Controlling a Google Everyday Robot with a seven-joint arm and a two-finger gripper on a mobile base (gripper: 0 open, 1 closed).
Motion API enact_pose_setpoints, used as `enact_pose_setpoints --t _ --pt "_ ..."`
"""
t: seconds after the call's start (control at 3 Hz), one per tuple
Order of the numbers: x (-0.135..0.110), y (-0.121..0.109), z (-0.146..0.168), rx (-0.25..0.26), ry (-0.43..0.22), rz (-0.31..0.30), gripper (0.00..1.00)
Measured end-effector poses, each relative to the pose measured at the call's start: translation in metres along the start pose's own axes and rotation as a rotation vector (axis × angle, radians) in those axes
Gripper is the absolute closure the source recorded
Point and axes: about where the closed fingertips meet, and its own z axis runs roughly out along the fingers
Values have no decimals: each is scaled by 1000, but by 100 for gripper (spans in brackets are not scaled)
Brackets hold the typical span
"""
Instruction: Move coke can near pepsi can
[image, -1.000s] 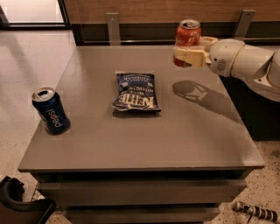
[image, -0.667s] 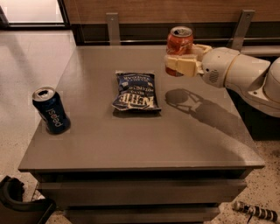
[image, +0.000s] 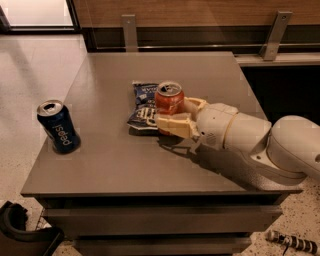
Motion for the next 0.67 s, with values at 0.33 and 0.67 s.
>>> enact_pose_setpoints --t 0.33,0.67 --pt "6 31 8 -62 -5 -21 100" --pt "8 56 23 -146 -18 -53 100"
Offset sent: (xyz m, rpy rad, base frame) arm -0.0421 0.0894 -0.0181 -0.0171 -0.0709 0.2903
